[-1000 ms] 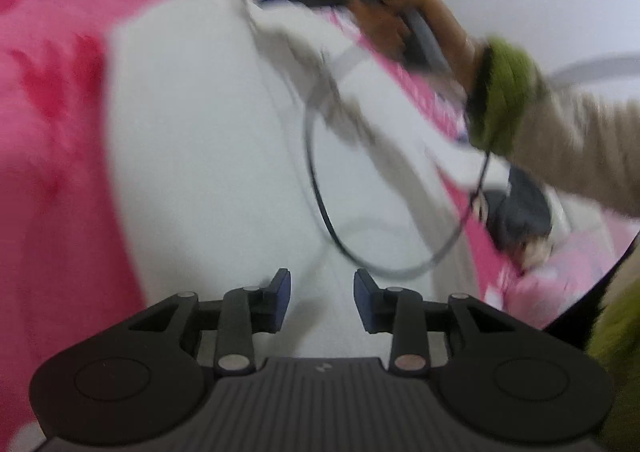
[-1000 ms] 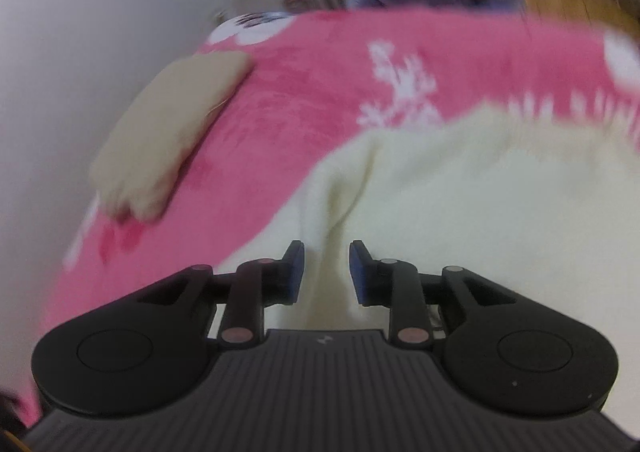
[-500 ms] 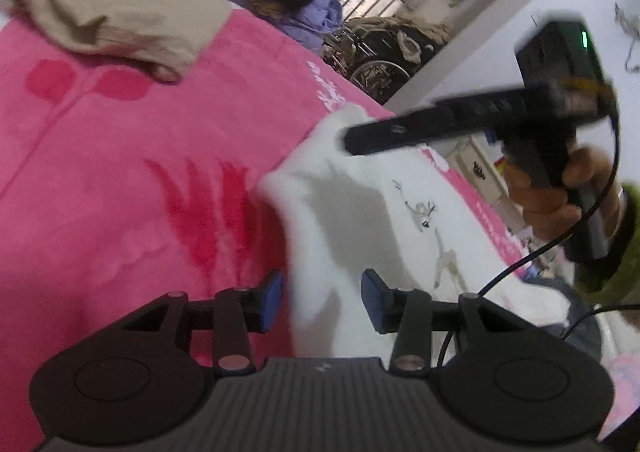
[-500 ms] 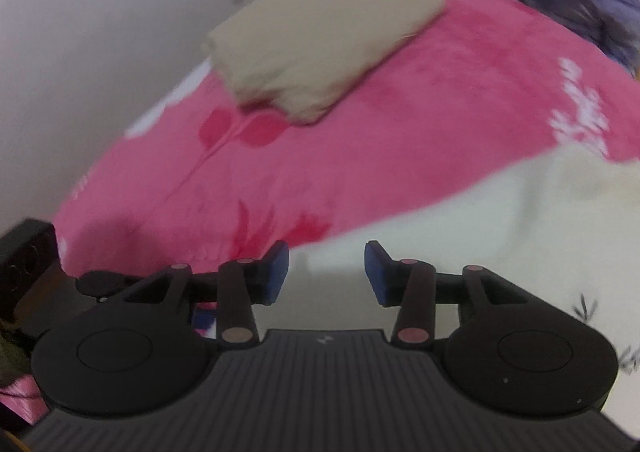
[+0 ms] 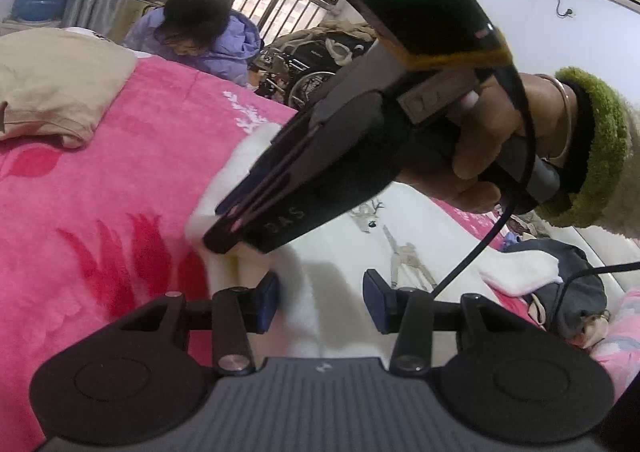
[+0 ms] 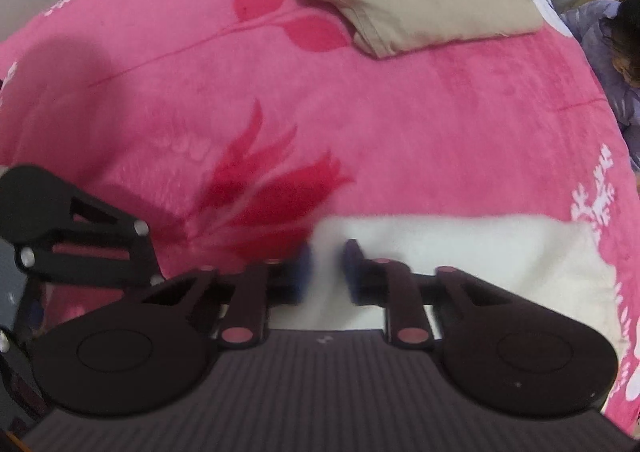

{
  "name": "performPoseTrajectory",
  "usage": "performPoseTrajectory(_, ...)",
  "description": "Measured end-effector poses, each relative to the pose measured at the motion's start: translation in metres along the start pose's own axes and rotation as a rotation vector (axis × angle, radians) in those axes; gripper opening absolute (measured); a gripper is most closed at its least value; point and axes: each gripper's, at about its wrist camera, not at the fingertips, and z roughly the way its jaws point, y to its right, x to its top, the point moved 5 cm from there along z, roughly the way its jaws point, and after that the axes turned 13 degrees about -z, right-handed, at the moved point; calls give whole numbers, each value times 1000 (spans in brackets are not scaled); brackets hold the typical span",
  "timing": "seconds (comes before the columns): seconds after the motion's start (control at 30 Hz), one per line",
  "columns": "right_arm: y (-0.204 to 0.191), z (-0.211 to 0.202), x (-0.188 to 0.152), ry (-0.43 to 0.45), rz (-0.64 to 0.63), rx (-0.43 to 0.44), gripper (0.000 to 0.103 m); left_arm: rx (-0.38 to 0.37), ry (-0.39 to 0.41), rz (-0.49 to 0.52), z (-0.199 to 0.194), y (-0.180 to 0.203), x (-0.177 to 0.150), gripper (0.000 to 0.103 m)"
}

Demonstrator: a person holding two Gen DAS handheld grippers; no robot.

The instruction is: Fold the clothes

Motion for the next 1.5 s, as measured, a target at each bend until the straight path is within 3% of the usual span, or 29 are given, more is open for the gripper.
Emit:
performPoseTrajectory(0.2, 8, -14, -16, 56, 91, -9, 9, -15, 43, -98, -35, -29, 15, 46)
performPoseTrajectory(0.3, 11, -24, -24, 93, 141, -11, 9, 73, 60, -87, -32, -46, 22, 45)
performPoseTrajectory(0.4, 11, -31, -27, 122, 167, -15, 9, 120, 21, -13, -1, -52, 24, 45)
performPoseTrajectory(0.57, 11, -34, -30, 143, 198, -16, 9, 68, -20, -32, 38, -49, 26, 45)
performPoseTrajectory(0.67, 11, -38, -32, 157, 213, -16, 9, 101, -14, -82, 53, -58, 31, 43)
performPoseTrajectory(0.83, 6, -36, -31, 193, 245, 35, 6, 165, 16, -161, 59, -75, 35, 26)
performPoseTrajectory(0.97, -1, -19, -30, 194, 261, 68, 6, 142, 26, -301, 58, -90, 37, 22)
performPoseTrajectory(1.13, 6, -9, -40, 263, 402, 188, 11, 71, 19, -447, 62, -112, 47, 21)
performPoseTrajectory(1.27, 22, -23, -69, 322, 572, 327, 13, 48, 27, -505, 62, -125, 51, 21)
performPoseTrajectory(1.5, 47, -6, -141, 215, 868, 272, 21, 56, 92, -620, 55, -153, 61, 7)
